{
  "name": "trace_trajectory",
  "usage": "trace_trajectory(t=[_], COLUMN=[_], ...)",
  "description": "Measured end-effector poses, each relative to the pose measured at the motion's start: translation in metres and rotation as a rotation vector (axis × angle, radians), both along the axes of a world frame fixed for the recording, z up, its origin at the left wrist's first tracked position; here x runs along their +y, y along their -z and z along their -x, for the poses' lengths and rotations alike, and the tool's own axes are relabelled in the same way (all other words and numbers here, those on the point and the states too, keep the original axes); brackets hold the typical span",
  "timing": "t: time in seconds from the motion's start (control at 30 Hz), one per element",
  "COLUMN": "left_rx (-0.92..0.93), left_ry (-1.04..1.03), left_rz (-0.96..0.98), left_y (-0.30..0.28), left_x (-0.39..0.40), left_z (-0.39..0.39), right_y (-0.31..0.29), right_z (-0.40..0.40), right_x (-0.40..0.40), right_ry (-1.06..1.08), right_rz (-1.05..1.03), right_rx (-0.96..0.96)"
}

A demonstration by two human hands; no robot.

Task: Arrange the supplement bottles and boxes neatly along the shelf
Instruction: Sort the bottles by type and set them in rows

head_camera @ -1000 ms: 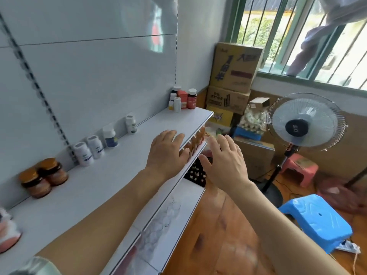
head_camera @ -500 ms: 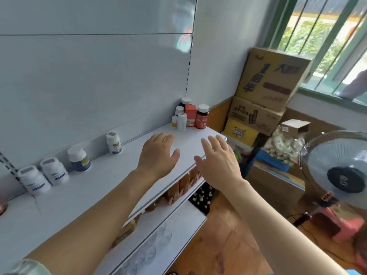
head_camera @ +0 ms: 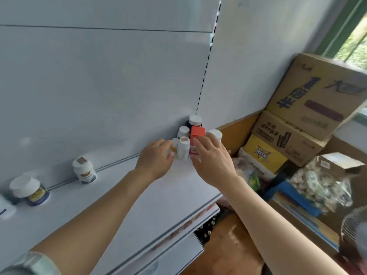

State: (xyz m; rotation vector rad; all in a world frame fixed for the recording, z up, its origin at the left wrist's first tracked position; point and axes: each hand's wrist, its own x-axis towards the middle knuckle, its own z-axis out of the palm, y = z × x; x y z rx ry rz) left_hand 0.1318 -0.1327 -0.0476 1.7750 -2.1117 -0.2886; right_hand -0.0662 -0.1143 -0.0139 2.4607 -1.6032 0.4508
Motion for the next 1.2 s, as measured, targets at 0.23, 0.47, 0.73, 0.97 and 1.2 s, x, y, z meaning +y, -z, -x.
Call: trace_trajectory(t=[0.23,0.47,0.73,0.97,1.2], left_rx=[-0.024,0.043,0.155,0.335,0.608], left_ry=[-0.132,-0.139,-0.152,-0.171,-0.248], left_rz=[-0.087,-0.113,-0.036,-0.001,0.008], left_y=[0.023,0.044,0.053,0.052,0.014], left_x=[-0.052,-0.072,-0.08,-0.073,-0.041], left_z=[0.018,0.024,0.025,0.019,-0.02], right_y=[0.012,0.03,0.045,0.038,-0.005], right_z=[0.005,0.003,0.0,-0.001,-0.013], right_x=[-0.096,-0.13,-0.134,-0.131,-0.124], right_ry=[-0.236,-0.394,-0.397,-0.431,-0.48], right_rz=[-0.002,0.004,0.059,-0.023,-0.243], right_rx=[0.063,0.129,0.039,-0.053,-0.316])
